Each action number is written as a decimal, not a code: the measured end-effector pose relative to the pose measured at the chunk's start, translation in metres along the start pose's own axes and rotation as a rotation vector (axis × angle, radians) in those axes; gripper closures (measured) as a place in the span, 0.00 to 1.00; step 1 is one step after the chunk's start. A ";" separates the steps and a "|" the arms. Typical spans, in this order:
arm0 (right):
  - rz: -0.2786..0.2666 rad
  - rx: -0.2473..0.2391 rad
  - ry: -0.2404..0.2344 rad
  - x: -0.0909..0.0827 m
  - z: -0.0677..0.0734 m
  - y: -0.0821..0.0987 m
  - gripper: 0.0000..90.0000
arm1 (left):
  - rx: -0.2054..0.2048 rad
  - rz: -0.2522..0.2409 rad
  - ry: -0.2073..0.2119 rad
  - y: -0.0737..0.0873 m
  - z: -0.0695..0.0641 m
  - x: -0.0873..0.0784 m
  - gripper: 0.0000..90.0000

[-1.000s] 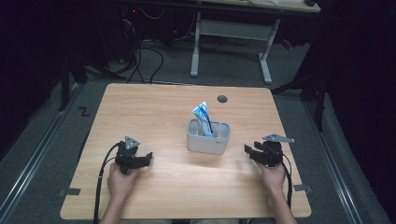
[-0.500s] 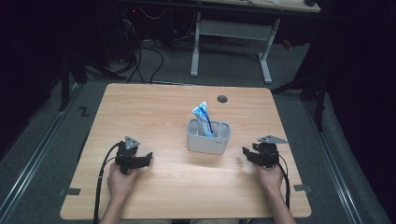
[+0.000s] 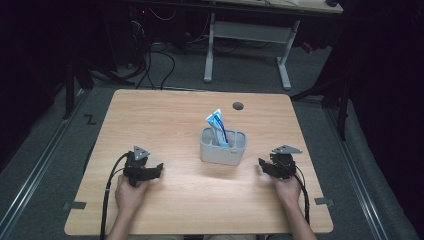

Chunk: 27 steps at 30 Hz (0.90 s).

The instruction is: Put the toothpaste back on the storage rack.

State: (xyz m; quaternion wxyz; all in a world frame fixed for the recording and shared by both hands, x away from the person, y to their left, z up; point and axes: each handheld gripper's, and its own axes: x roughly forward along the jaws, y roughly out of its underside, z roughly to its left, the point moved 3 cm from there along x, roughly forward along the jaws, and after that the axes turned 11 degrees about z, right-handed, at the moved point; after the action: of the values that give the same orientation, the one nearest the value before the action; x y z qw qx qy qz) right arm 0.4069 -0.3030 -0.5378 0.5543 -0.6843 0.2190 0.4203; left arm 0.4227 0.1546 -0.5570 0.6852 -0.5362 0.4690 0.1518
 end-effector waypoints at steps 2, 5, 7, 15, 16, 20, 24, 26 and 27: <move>-0.002 -0.003 0.006 0.001 0.000 0.000 0.51 | 0.000 0.000 0.000 0.000 0.000 0.000 0.25; -0.001 0.000 0.010 0.002 -0.001 0.000 0.50 | -0.003 -0.002 0.000 0.000 0.000 0.000 0.25; 0.002 -0.002 0.015 0.003 -0.001 0.000 0.50 | -0.003 -0.002 0.000 0.000 0.000 0.000 0.25; 0.018 -0.022 0.038 0.011 0.000 0.001 0.49 | -0.002 -0.002 0.000 0.000 0.000 0.000 0.25; 0.018 -0.019 0.035 0.011 0.000 0.001 0.49 | -0.002 -0.002 0.000 0.000 0.000 0.000 0.25; 0.012 -0.012 0.029 0.012 0.000 0.000 0.48 | -0.002 -0.002 0.000 0.000 0.000 0.000 0.25; 0.006 0.017 0.005 0.014 -0.004 0.001 0.45 | -0.003 -0.002 0.000 0.000 0.000 0.000 0.25; -0.002 0.026 0.001 0.015 -0.005 0.001 0.43 | 0.000 0.000 0.000 0.000 0.000 0.000 0.25; -0.005 0.030 0.002 0.015 -0.004 0.001 0.42 | 0.000 0.000 0.000 0.000 0.000 0.000 0.25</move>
State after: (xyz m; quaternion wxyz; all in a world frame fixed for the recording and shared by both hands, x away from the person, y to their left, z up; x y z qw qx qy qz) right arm 0.4158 -0.3048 -0.5509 0.5651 -0.6771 0.2240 0.4147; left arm 0.4226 0.1546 -0.5570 0.6852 -0.5362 0.4690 0.1518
